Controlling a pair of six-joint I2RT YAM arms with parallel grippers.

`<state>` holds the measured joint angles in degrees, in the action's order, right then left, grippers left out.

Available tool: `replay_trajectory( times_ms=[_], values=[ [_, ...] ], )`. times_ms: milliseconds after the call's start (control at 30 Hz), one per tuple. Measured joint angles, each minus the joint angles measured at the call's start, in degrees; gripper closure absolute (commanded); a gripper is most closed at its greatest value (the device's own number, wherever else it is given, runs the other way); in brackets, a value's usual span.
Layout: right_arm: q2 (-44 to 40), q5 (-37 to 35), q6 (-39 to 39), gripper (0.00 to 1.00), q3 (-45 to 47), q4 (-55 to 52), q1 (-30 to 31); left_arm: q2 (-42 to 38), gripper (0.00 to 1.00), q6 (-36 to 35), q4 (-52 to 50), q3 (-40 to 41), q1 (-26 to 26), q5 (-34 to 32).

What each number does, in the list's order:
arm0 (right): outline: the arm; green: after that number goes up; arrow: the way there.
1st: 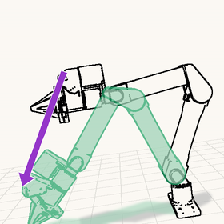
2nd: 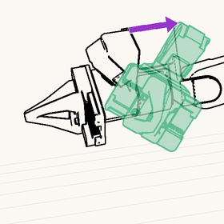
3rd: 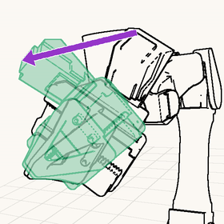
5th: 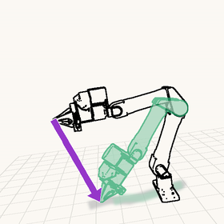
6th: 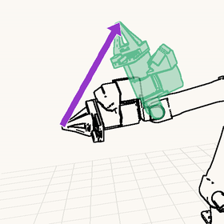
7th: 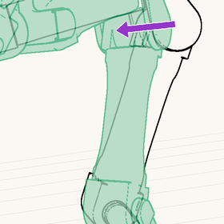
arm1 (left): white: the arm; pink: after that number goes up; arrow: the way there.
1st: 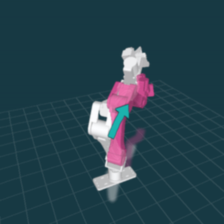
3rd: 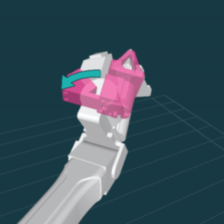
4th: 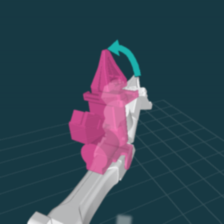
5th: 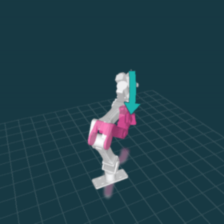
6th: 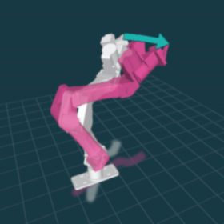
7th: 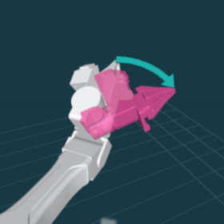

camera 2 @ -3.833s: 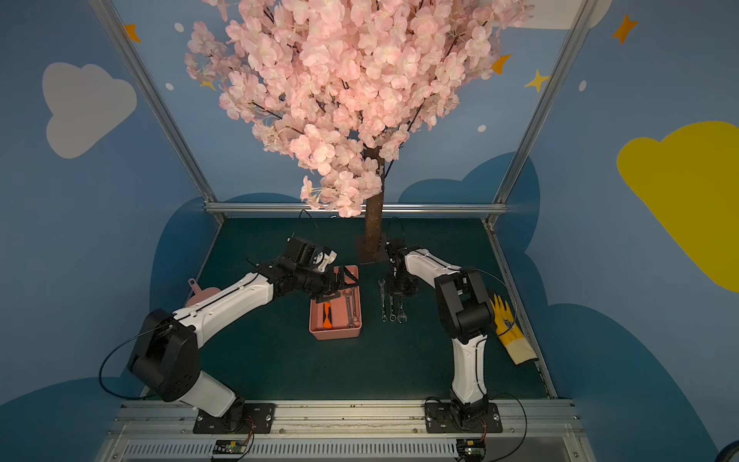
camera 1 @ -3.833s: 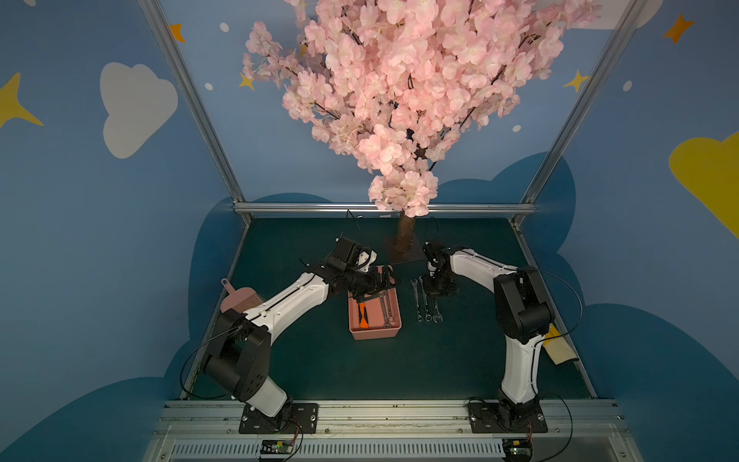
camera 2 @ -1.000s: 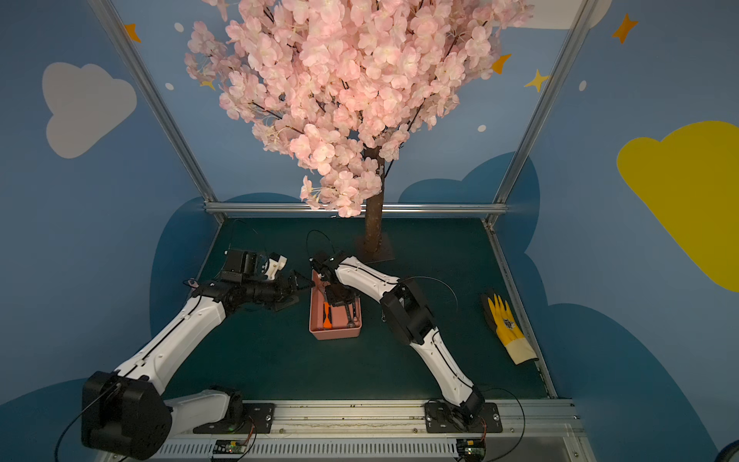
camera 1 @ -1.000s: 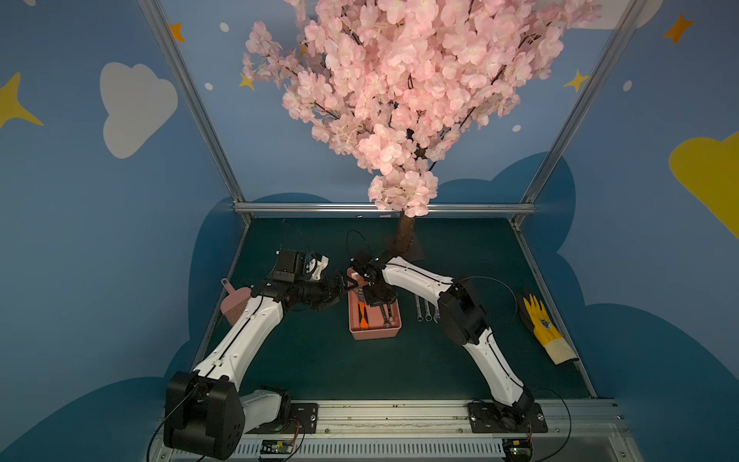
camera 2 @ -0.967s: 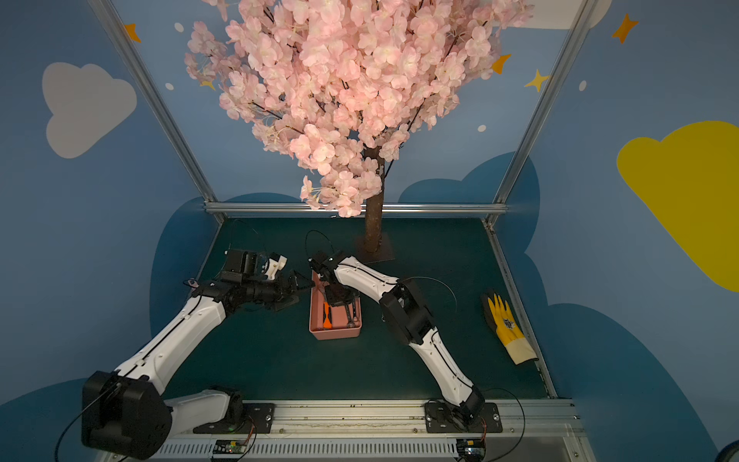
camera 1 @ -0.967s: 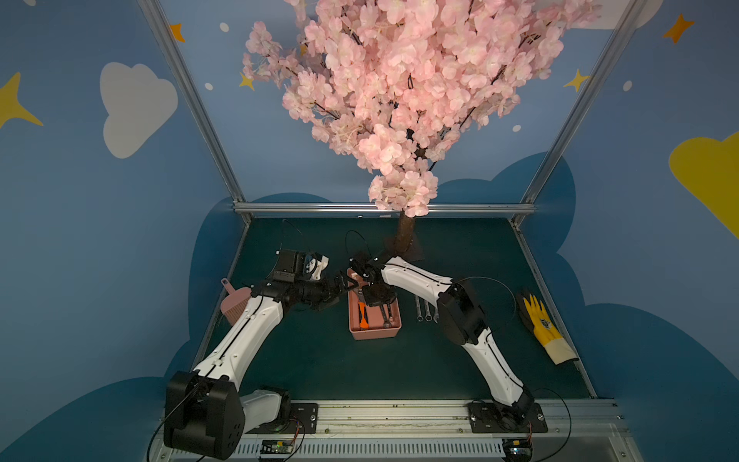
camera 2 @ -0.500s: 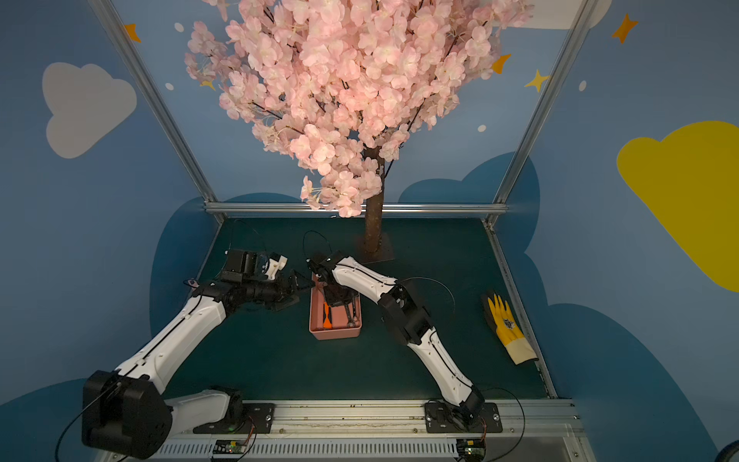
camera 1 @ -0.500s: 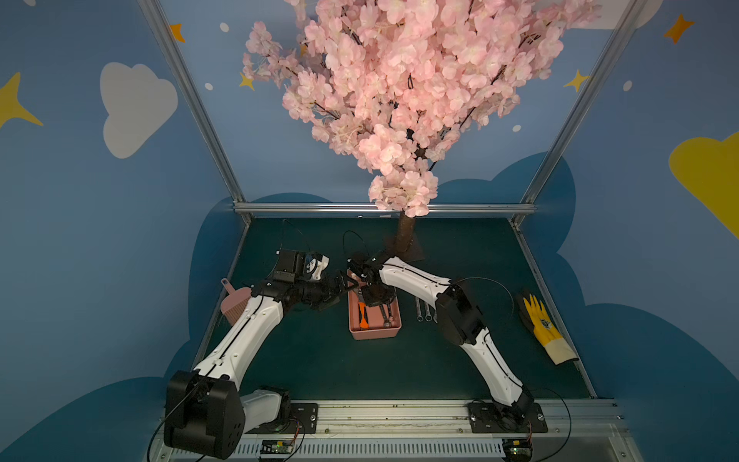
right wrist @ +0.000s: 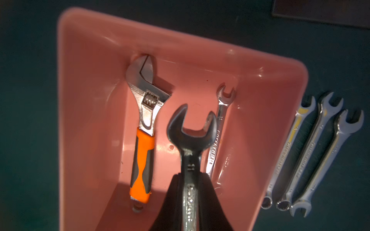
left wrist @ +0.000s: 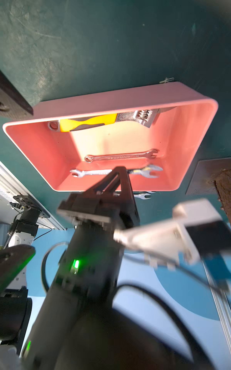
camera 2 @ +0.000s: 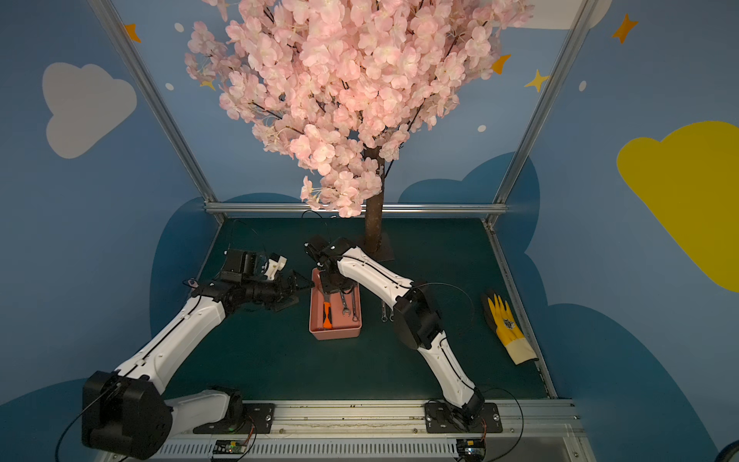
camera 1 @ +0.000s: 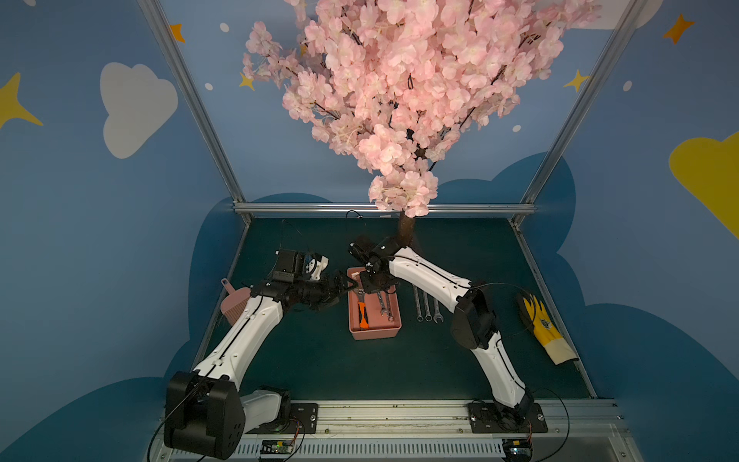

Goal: Take out the wrench from the storage box
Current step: Pick up the wrench from the storage box, then place the wrench at the center of the board.

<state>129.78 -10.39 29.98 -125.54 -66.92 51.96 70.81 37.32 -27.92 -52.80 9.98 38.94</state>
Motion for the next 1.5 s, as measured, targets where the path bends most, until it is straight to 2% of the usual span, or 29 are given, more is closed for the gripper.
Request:
replay_trajectory(
  times_ms=[233,467,767,933,1133,1500],
  values=[
    [-6.1,-0.81,-0.63,1.0,1.88,-2.67,-0.74,0.24,0.0,1.81,1.18,-2.34,5.53,-1.44],
    [-18.88,-0.5,-2.45,1.0,19.85,-0.2,-6.71,6.78,0.0,4.39,4.92,-6.82,14.19,-3.48],
    [-27.3,-1.16,-6.75,1.0,36.52,5.81,-17.84,14.73,0.0,5.88,8.48,-11.78,19.98,-4.92],
    [-27.41,-0.83,-9.79,1.0,42.64,10.78,-23.08,18.16,0.0,6.23,9.25,-13.94,21.79,-5.29],
    [-23.76,0.31,-12.22,1.0,44.72,16.98,-27.8,19.26,0.0,6.49,9.49,-14.99,22.36,-5.53],
    [-14.56,1.9,-14.82,0.98,44.74,21.31,-29.81,20.22,0.0,6.67,9.57,-15.78,22.84,-5.79]
  ],
)
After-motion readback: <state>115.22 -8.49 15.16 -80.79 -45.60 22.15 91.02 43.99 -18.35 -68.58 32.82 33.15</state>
